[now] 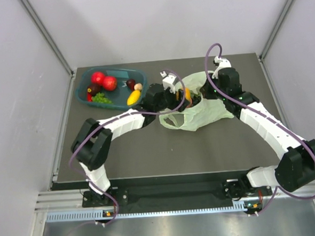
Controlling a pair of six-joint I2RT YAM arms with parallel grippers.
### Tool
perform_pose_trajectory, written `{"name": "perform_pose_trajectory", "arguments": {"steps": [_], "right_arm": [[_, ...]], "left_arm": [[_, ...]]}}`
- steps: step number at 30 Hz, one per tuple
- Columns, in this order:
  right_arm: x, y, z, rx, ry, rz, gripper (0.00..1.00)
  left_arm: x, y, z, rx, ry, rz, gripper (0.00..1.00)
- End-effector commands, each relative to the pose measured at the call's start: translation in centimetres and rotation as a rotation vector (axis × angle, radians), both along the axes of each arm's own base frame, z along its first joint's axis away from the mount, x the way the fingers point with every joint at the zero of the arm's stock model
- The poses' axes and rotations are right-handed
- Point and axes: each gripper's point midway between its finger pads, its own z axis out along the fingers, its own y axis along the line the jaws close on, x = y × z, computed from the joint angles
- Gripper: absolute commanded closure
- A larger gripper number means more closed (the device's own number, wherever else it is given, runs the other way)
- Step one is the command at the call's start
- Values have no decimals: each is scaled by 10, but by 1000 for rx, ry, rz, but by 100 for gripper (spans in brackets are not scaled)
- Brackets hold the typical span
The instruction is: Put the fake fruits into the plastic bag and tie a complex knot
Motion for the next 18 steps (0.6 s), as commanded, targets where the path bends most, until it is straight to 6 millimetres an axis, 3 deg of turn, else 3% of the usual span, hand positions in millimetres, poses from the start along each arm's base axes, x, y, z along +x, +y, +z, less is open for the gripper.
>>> {"name": "perform_pose_trajectory", "arguments": {"steps": [1, 10, 16, 18], "right_arm": [[3, -4, 35, 26, -87, -5, 100], [5, -5, 37, 53, -103, -32, 100], [11, -15, 36, 58, -112, -105, 100], [12, -18, 37, 58, -119, -126, 100]], "left_arm": [[12, -33, 15, -33, -32, -38, 57], [17, -84, -10, -32, 42, -66, 57], [15, -89, -22, -80, 81, -16, 48], [11, -89, -25, -81, 83, -20, 36]]}}
